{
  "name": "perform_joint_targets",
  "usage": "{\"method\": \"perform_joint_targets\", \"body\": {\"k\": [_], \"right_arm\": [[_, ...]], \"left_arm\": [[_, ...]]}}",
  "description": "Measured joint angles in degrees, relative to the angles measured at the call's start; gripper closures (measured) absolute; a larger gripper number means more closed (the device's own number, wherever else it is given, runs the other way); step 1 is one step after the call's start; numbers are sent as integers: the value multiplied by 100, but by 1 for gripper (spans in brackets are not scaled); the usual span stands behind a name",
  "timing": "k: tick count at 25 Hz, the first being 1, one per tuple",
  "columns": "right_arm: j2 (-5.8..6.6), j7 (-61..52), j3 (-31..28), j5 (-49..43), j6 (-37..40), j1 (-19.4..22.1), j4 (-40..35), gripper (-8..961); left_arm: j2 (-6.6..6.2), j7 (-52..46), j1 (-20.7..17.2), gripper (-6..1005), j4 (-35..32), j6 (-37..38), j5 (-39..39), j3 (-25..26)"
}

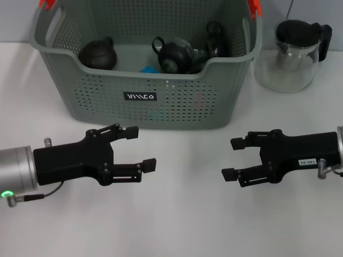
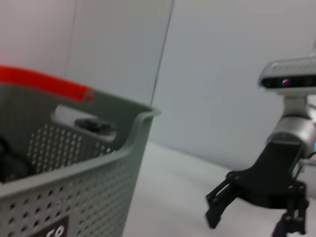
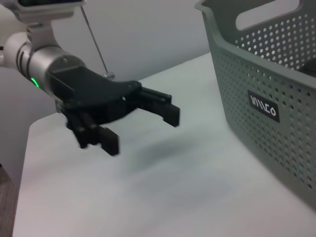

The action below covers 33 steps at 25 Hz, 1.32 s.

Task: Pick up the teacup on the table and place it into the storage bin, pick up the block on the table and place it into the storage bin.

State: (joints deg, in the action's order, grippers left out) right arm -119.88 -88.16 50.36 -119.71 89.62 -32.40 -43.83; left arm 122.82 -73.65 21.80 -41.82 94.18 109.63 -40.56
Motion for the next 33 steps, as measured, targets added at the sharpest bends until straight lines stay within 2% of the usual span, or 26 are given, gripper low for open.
{"method": "perform_joint_targets", "body": {"k": [9,33], "right_arm": [[0,187,-13,64,3,66,136,26],[0,440,-88,62,-87,94,289,26]], "left_arm": [[-7,194,80,58,342,-344,181,10],[22,395,79,62,567,-691,182,5]]}}
